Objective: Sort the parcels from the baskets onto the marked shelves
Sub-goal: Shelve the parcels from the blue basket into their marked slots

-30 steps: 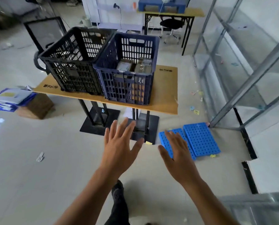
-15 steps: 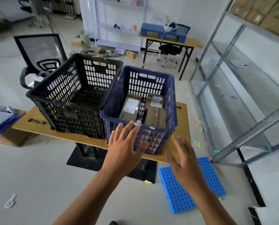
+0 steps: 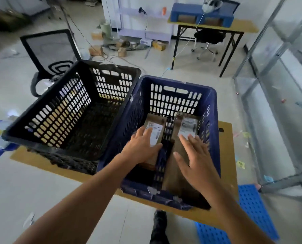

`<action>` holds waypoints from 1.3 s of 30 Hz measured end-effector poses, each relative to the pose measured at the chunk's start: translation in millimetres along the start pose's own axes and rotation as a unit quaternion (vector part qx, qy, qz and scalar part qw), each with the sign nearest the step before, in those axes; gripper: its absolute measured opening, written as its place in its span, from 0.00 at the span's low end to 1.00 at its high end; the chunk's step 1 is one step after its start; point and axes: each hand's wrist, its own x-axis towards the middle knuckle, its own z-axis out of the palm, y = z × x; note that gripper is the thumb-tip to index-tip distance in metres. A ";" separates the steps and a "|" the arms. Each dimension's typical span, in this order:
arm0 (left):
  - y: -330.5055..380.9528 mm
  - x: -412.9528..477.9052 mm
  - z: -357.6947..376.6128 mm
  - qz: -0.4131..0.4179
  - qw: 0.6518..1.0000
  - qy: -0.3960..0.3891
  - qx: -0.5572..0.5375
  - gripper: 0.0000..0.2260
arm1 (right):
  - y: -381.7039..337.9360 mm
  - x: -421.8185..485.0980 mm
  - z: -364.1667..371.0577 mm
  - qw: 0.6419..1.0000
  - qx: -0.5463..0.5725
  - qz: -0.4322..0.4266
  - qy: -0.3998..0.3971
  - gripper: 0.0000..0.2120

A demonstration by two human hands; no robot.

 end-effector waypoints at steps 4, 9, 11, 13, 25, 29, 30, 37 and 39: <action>-3.4 62.6 29.0 -0.088 0.994 -0.067 0.011 0.42 | 18.7 41.7 21.5 0.995 -0.003 0.068 -0.071 0.37; -20.4 85.4 71.0 -0.147 0.985 -0.091 0.015 0.49 | 31.1 45.3 39.6 0.984 -0.038 0.109 -0.137 0.36; -23.9 86.0 76.4 -0.147 0.986 -0.073 0.012 0.50 | 31.7 44.2 40.0 0.982 -0.019 0.115 -0.148 0.36; -24.1 85.4 72.9 -0.145 0.988 -0.059 0.000 0.51 | 30.9 46.3 38.7 0.980 -0.013 0.116 -0.159 0.36; -1.6 16.7 -27.1 -0.008 0.965 0.021 -0.262 0.53 | -12.2 50.5 6.0 0.931 0.330 0.113 -0.104 0.37; -6.6 -3.4 -47.3 0.087 0.952 0.022 -0.293 0.52 | -53.5 46.6 2.2 0.892 0.436 0.114 -0.016 0.41; -10.4 -6.8 -52.0 0.114 0.946 0.019 -0.303 0.50 | -62.7 43.0 2.4 0.888 0.444 0.116 0.007 0.42; -45.3 -39.8 -67.7 0.214 0.862 -0.061 -0.456 0.37 | -124.7 -7.0 4.2 0.877 0.429 0.145 0.160 0.39; -48.2 -55.8 -69.9 0.247 0.845 -0.083 -0.467 0.35 | -139.0 -29.4 8.0 0.866 0.433 0.169 0.186 0.42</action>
